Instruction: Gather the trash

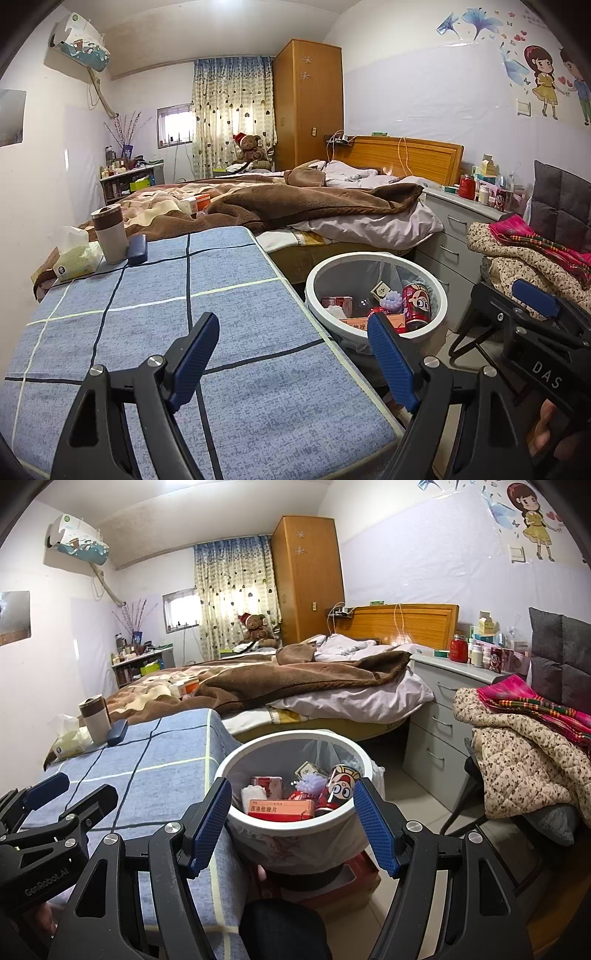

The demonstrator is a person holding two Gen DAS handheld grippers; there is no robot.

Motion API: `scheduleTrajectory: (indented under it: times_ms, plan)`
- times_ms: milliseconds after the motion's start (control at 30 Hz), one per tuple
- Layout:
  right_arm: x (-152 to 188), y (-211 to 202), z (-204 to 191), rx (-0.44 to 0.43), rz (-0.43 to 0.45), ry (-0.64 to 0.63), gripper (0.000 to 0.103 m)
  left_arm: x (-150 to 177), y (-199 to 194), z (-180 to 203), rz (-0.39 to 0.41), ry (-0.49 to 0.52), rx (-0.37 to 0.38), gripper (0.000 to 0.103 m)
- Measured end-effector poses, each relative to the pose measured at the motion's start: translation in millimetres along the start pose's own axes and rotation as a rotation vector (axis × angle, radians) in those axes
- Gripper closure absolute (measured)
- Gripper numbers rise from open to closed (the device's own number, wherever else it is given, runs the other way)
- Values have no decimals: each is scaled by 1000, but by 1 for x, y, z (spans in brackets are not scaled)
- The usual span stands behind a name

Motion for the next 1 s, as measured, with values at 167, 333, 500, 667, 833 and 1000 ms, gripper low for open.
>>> scheduleTrajectory:
  times_ms: [167,333,500,667,833,1000]
  plan:
    - [0,0,0,-1,-1,0,33,0,0,0,1,2,2,19]
    - [0,0,0,-1,-2,-1,33,0,0,0,1,-1,0,19]
    - [0,-1,-1,-2,-2,-1,33,0,-2,-1,-2,-3,5,19]
    - [0,0,-2,-5,0,0,33,-1,-2,-3,4,-14,-2,19]
    - [0,-1,-2,-5,0,-1,33,-2,-5,-4,15,-18,-16,19]
    - [-1,-1,-2,-6,-1,-1,33,-2,-6,-4,13,-21,-19,19]
Point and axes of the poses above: each gripper's, at about its wrist camera, not at the fingertips, and y roughly the way its jaws point, z to its right, x to its underside, the point moved 2 cm from there along y, roughly the way its jaws point, and after that the axes turned 14 degrees about y, right-handed, at the moved point
